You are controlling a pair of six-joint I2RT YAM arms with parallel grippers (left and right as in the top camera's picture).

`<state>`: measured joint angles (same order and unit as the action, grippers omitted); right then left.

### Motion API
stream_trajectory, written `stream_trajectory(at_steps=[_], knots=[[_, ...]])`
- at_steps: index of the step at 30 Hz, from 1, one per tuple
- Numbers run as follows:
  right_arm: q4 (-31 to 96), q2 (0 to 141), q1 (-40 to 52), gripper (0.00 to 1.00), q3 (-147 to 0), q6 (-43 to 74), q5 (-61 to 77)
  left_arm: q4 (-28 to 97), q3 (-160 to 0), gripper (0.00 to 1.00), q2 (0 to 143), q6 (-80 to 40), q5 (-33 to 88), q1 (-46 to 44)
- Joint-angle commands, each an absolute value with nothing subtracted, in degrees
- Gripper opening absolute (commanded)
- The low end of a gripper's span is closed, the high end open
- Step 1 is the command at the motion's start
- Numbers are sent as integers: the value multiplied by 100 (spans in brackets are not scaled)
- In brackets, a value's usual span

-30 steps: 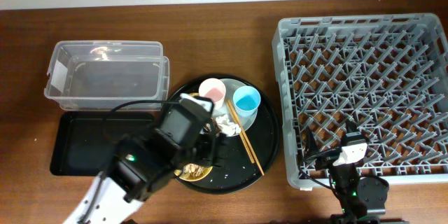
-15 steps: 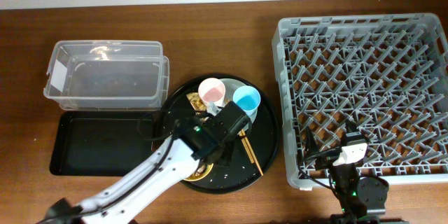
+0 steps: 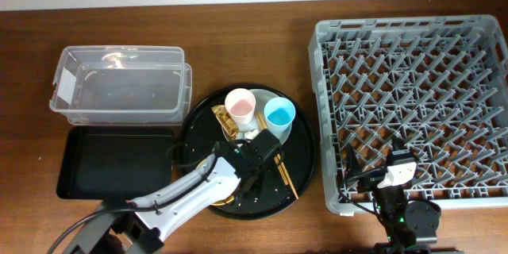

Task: Sort waste into correct bins and load items into the dishwasher rack
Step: 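Grasp the yellow bowl rim with the left gripper, then carry the yellow bowl over the black tray and tip out scraps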

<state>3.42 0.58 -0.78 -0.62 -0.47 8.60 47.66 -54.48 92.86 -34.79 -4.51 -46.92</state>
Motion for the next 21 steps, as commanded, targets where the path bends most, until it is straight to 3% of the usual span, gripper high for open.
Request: stream_trajectory(at_steps=[1, 13, 18, 21], knots=[[370, 21, -115, 98, -32, -62, 834, 4646, -5328, 25, 9323, -3538, -456, -4709], [370, 21, -115, 98, -32, -62, 834, 4587, -5487, 18, 9321, -3538, -773, -4709], [370, 21, -115, 98, -32, -62, 834, 4609, -5485, 4, 9321, -3535, -491, -4709], [370, 21, -115, 98, -32, -62, 834, 4606, -5485, 3, 9321, -3535, -495, -4709]])
